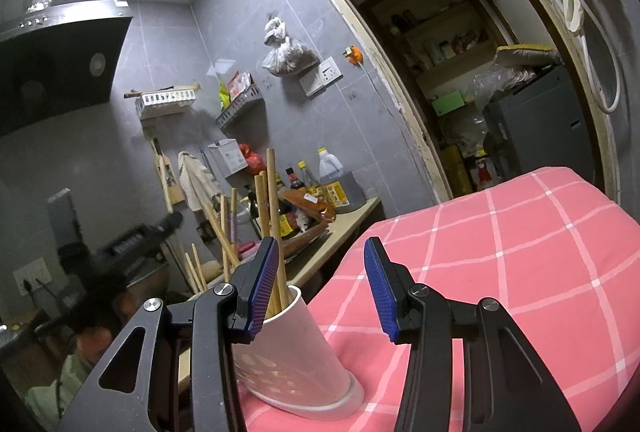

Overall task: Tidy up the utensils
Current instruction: 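Lower the chopstick held by the left gripper into the caddy, then open the left gripper and withdraw both grippers from the caddy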

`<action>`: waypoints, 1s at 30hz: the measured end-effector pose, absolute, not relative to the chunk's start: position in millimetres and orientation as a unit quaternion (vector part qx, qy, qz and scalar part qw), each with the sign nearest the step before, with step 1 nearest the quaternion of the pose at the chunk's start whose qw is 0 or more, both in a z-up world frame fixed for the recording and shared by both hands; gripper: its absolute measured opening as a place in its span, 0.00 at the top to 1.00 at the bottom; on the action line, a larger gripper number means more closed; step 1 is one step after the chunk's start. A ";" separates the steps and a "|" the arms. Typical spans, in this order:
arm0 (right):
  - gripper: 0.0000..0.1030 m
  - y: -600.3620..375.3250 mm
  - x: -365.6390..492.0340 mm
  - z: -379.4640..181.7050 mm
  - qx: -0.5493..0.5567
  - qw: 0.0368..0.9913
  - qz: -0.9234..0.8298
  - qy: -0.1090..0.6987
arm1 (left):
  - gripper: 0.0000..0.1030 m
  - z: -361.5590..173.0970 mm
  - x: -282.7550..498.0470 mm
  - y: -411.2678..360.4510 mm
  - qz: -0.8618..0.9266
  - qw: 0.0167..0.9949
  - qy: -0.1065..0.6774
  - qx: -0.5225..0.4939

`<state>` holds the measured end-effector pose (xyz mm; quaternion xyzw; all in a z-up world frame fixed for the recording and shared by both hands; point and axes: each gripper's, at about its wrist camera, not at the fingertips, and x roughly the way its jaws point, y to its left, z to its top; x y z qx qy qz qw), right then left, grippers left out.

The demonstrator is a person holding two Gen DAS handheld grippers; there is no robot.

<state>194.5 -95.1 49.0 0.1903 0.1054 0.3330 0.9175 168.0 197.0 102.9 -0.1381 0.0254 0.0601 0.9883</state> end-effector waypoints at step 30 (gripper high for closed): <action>0.44 -130.5 135.7 56.9 0.147 0.955 0.245 0.075 | 0.70 57.4 137.3 173.3 0.022 0.979 0.148 -0.141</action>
